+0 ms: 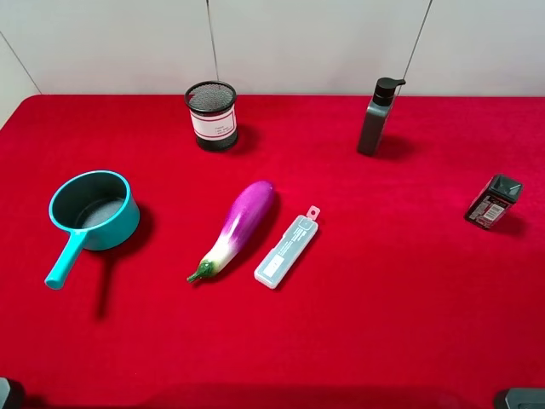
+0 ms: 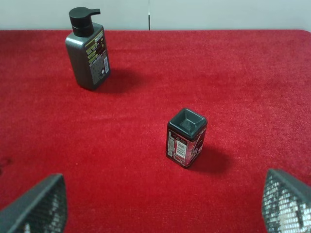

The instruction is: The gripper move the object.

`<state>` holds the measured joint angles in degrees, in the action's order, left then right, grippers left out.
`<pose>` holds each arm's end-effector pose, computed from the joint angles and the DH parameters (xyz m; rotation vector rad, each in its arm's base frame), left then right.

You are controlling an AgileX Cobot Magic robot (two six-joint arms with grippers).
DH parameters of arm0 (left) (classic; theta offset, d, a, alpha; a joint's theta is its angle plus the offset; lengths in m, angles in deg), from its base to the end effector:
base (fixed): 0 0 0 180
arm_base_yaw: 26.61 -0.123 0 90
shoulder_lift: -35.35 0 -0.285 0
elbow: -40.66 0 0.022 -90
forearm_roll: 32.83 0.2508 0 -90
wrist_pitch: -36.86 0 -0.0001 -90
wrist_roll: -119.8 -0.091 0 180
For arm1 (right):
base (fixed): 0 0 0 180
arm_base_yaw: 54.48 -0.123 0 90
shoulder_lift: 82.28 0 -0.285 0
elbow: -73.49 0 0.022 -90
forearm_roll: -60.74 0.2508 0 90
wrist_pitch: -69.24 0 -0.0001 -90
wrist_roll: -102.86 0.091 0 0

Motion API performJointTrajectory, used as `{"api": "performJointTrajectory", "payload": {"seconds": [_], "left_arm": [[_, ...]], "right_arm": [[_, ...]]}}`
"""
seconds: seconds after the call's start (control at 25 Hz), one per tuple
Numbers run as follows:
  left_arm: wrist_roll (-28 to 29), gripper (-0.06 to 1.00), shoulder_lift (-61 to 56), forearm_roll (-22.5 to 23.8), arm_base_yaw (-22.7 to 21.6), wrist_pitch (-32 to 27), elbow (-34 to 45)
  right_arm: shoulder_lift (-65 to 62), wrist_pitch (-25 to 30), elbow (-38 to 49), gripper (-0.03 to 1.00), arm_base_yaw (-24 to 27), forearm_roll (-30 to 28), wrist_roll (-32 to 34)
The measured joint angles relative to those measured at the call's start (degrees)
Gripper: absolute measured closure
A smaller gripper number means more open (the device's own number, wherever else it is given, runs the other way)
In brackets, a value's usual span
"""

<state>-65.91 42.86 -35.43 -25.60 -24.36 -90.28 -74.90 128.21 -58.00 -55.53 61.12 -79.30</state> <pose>-0.0050 -0.0035 0.2743 0.1226 2.0513 -0.0035 -0.0048 0.0004 0.2801 -0.0564 2.0039 -0.0045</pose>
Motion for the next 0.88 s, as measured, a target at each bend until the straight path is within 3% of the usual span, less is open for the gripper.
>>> {"api": "performJointTrajectory", "payload": {"seconds": [0.88], "left_arm": [[-0.19, -0.05, 0.00, 0.00, 0.00, 0.24, 0.02]], "right_arm": [[0.00, 0.00, 0.00, 0.36, 0.00, 0.00, 0.00]]}}
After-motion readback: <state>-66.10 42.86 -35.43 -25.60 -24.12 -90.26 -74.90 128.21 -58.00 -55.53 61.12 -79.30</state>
